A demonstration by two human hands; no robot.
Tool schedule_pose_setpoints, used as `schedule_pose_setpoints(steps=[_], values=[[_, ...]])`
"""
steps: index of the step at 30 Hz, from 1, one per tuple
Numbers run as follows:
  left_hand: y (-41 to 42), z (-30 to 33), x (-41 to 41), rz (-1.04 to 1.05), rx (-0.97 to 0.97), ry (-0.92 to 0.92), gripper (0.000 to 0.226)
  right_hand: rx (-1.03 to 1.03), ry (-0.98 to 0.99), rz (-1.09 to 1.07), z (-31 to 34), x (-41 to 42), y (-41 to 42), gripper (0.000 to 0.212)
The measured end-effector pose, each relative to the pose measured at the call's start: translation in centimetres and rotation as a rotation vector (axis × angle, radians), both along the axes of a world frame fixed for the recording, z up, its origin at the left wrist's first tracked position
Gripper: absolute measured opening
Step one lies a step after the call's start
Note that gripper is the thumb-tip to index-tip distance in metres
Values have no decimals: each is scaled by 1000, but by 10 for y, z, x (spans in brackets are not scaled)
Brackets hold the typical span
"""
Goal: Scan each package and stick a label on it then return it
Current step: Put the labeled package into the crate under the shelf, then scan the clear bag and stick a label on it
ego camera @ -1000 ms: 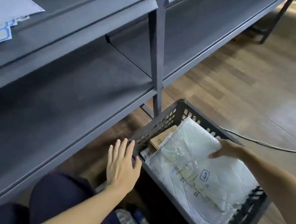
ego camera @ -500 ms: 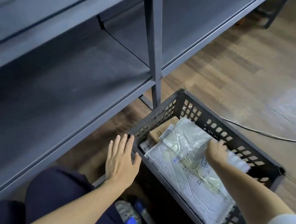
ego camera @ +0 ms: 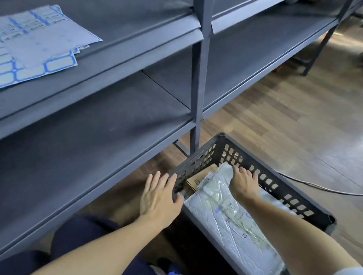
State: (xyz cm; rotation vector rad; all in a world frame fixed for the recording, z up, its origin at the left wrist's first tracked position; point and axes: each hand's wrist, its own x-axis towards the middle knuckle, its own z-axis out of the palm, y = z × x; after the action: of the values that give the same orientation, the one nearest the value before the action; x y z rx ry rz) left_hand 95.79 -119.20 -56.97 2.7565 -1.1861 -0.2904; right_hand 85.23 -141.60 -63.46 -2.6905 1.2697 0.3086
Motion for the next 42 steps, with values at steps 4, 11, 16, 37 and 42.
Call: schedule_pose_setpoints(steps=[4, 11, 16, 37, 42], values=[[-3, 41, 11, -52, -73, -28, 61, -22, -137, 32, 65, 27, 10, 50], [-7, 150, 36, -142, -268, -203, 55, -258, -589, 70, 236, 75, 14, 40], [19, 220, 59, -124, -359, -343, 53, -258, -798, 202, 332, 119, 58, 39], [433, 299, 103, 946, -127, -565, 50, -53, -639, 1283, 415, 256, 481, 49], [499, 286, 51, 1154, -99, -588, 47, 13, -562, 1552, 394, 229, 577, 47]])
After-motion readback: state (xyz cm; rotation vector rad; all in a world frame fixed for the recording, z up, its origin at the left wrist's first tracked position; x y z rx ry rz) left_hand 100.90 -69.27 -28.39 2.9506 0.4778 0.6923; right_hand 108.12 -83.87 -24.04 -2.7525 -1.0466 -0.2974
